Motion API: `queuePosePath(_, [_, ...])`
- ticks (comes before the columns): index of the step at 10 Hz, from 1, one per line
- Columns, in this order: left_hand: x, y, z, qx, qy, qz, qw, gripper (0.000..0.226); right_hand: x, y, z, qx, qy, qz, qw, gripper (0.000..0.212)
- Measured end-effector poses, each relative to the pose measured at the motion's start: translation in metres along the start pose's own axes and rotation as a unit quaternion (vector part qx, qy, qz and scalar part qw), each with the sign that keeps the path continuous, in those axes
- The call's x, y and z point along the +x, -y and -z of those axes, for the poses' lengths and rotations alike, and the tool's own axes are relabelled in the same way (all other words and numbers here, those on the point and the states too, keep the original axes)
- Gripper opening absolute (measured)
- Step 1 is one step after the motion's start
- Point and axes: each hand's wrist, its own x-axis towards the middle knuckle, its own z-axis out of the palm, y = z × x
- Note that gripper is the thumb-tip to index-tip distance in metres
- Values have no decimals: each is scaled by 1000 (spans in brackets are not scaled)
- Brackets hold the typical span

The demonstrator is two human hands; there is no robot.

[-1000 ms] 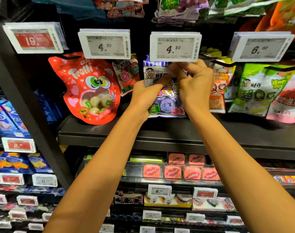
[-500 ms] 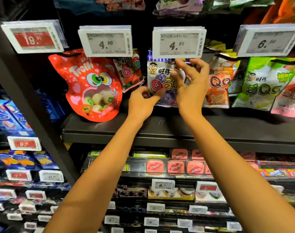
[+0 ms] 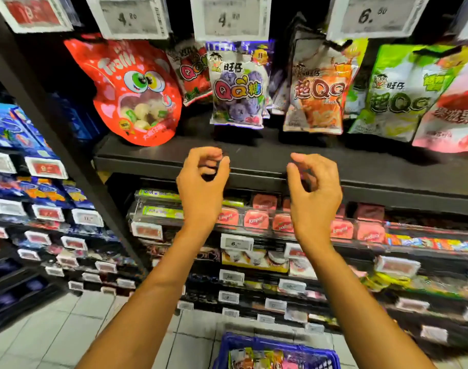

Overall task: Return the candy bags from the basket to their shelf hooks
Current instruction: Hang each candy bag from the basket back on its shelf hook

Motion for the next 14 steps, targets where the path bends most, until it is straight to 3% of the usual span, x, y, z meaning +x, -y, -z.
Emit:
queuePosePath(2, [-115, 51, -4, 43, 54, 94, 993, 17, -88, -80, 83, -55, 96, -97, 989, 9])
queuePosePath(3, [-179, 98, 0, 41, 101, 213, 971, 27, -147, -133, 118, -96, 155, -206, 961, 12])
queuePosePath(4, [-249, 158, 9, 104, 186, 278, 937, 30, -210, -189, 146, -143, 211, -308, 916, 14])
queuePosePath(5, [-310, 211, 24, 128, 209, 345, 906, 43, -270, -240, 164, -169, 235, -405, 867, 14])
queuePosePath(6, [-368, 266, 37, 197, 219, 392, 872, 36, -328, -289, 174, -227, 281, -445, 819, 14])
queuePosePath(7, [-414, 312, 45, 269, 241, 452, 816, 14, -378, -332, 175, -260, 298, -453, 799, 9])
queuePosePath(8, [-455, 366, 50, 337, 299, 491, 746, 18, -425, -375, 164, -256, 299, -492, 777, 11])
queuePosePath(9, [-497, 419, 54, 368, 372, 504, 687, 26, -478, -418, 152, -267, 335, -528, 733, 12])
queuePosePath(10, [-535, 464, 55, 368, 414, 516, 653, 38, -529, -450, 136, -268, 402, -552, 680, 13])
queuePosePath(11, [-568, 499, 48, 361, 408, 594, 593, 42, -582, -479, 120, -273, 508, -544, 609, 42])
queuePosePath(12, [-596, 532, 43, 343, 379, 638, 576, 43, -625, -504, 110, -224, 531, -578, 578, 43])
queuePosePath(13, [-618, 553, 43, 355, 346, 636, 591, 43, -659, -528, 103, -225, 561, -560, 566, 38])
queuePosePath(14, [-635, 559, 47, 368, 325, 595, 636, 42, -677, -541, 99, -213, 550, -566, 576, 49])
